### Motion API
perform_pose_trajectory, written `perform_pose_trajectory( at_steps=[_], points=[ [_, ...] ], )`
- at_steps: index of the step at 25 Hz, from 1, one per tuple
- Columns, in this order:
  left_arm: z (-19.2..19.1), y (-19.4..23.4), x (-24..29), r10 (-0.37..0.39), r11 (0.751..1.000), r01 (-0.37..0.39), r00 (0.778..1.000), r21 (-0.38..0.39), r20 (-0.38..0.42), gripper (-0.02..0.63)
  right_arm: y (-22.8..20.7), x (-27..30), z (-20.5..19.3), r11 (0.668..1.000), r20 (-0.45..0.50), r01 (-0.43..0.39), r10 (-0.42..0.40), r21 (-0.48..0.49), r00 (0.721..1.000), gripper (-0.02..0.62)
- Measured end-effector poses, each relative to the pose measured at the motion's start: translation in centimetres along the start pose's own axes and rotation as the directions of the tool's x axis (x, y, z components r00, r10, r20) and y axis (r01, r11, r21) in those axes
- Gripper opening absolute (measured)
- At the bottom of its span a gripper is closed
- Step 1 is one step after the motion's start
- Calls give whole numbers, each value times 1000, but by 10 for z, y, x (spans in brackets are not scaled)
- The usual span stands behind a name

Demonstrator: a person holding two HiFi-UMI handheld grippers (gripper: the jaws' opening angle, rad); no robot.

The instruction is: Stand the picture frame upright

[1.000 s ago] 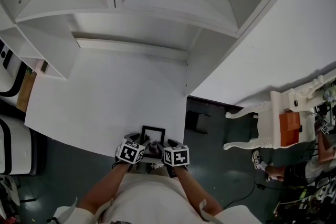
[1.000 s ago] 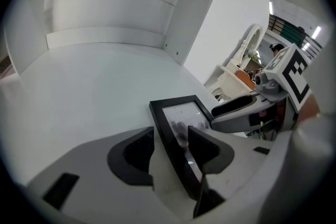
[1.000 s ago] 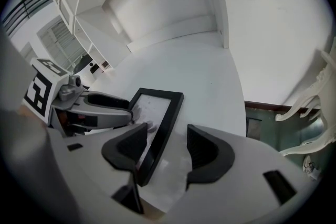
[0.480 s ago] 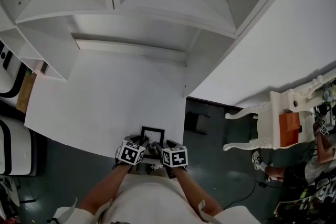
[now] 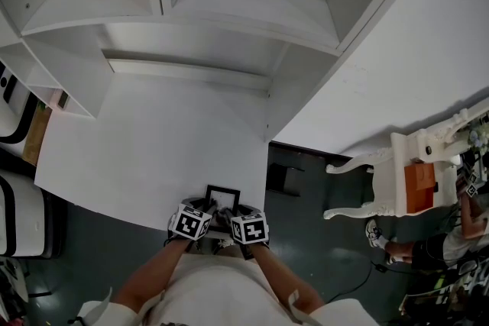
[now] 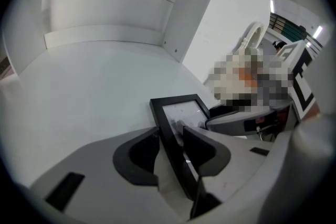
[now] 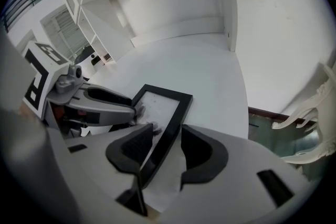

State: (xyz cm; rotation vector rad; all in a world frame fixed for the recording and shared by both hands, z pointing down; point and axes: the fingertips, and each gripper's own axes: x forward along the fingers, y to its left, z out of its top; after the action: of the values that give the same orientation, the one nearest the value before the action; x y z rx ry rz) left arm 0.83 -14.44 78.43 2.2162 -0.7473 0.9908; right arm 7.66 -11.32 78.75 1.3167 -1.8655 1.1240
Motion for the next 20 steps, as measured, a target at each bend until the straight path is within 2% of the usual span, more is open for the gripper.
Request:
perform_pose_trajectory(
  at_steps=[3,9,13,20],
  points=[
    [0,-1,1,-3,1000,3,1000,0,-4,152,-1,0,0,1000,-4,-7,7,15,1000,169],
    [-1,3,-1,17,1000,-17,1000,-15,-1,150,0,-3,2,993,25,-30,28,112,999,121],
    [-3,7,-7,32,999,-32,999,-22,8,147,6,-1,0,994,28,-33,31,100,999,117],
    [13,14,-22,59,998,-57,994,-26,95,114,10,-7,14,997,85,-23,16,73,996,110]
  ],
)
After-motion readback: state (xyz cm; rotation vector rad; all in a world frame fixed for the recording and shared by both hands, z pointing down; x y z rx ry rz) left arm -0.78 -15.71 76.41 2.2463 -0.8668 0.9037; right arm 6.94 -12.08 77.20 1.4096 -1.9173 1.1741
